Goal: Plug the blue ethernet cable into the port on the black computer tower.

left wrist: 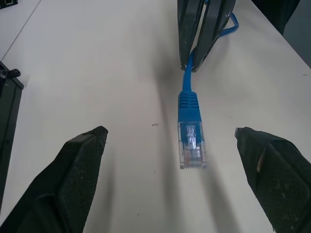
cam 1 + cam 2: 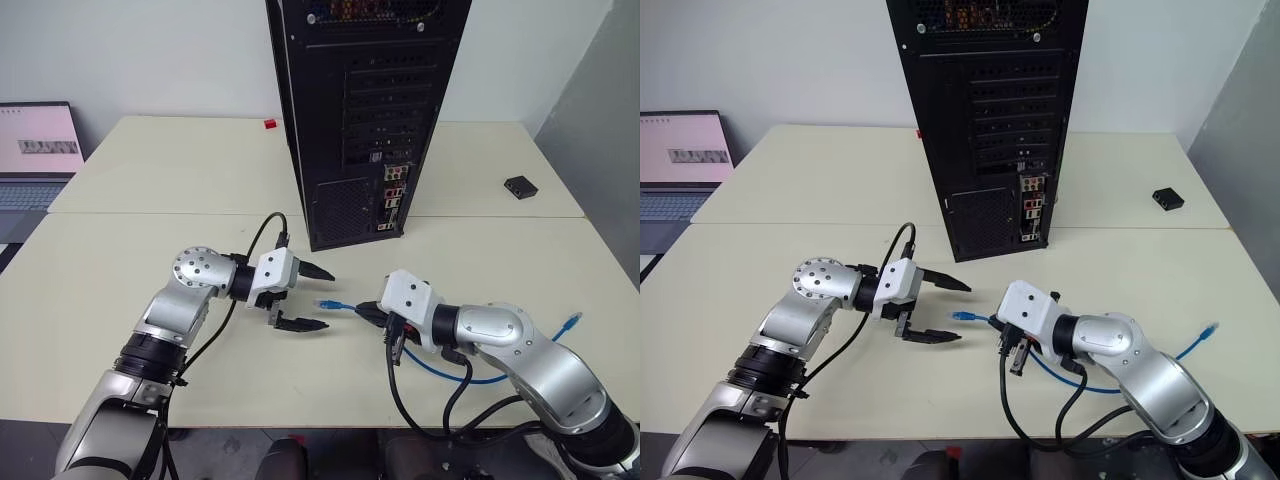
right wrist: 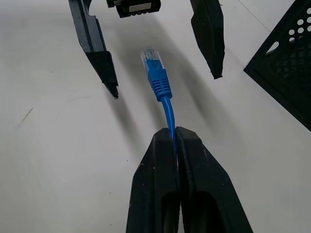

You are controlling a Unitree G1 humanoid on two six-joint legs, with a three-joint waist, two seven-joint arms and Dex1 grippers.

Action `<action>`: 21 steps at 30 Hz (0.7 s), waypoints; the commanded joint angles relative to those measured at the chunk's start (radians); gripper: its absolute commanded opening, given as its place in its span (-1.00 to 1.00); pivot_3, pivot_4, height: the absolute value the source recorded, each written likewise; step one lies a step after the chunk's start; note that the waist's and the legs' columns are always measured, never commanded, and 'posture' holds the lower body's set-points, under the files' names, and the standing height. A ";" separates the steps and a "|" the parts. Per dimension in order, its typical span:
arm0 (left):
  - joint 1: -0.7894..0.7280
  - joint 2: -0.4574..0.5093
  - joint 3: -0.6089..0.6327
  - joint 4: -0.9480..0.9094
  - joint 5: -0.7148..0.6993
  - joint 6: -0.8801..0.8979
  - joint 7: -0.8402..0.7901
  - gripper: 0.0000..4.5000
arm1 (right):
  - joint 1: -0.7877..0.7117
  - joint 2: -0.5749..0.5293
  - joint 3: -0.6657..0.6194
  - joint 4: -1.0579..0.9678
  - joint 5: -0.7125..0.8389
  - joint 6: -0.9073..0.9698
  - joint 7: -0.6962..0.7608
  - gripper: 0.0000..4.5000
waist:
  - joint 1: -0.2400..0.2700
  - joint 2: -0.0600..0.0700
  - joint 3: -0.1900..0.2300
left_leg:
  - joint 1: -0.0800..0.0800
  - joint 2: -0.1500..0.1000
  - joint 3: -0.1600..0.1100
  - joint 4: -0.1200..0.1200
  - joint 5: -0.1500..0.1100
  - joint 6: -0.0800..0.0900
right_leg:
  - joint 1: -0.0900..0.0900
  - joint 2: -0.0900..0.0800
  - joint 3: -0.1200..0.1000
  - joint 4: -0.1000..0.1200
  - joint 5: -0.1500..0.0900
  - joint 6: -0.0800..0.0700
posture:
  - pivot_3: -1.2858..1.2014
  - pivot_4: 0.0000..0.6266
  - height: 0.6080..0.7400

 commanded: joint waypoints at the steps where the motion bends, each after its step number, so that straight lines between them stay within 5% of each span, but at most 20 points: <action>1: -0.013 -0.003 0.019 -0.014 -0.011 -0.002 0.006 1.00 | -0.023 0.005 -0.012 -0.027 0.017 0.002 0.010 -0.99 | 0.000 0.000 0.000 | 0.000 0.000 0.000 0.000 0.000 0.000 | 0.000 0.000 0.000 0.000 0.000 0.000 | 0.03 -0.52 1.00; 4: -0.017 0.005 0.021 -0.011 -0.018 0.025 0.001 1.00 | -0.029 0.002 -0.019 -0.023 0.021 0.002 0.016 -0.99 | 0.000 0.000 0.000 | 0.000 0.000 0.000 0.000 0.000 0.000 | 0.000 0.000 0.000 0.000 0.000 0.000 | 0.03 -0.52 1.00; 7: -0.017 0.013 0.017 -0.013 -0.015 0.037 -0.007 0.78 | -0.032 0.002 -0.019 -0.022 0.022 0.004 0.016 -1.00 | 0.000 0.000 0.000 | 0.000 0.000 0.000 0.000 0.000 0.000 | 0.000 0.000 0.000 0.000 0.000 0.000 | 0.03 -0.52 1.00; 21: -0.023 0.018 0.017 -0.025 -0.020 0.074 -0.040 -0.66 | -0.022 0.000 -0.002 -0.023 0.018 -0.004 0.008 -1.00 | 0.000 0.000 0.000 | 0.000 0.000 0.000 0.000 0.000 0.000 | 0.000 0.000 0.000 0.000 0.000 0.000 | 0.03 -0.52 1.00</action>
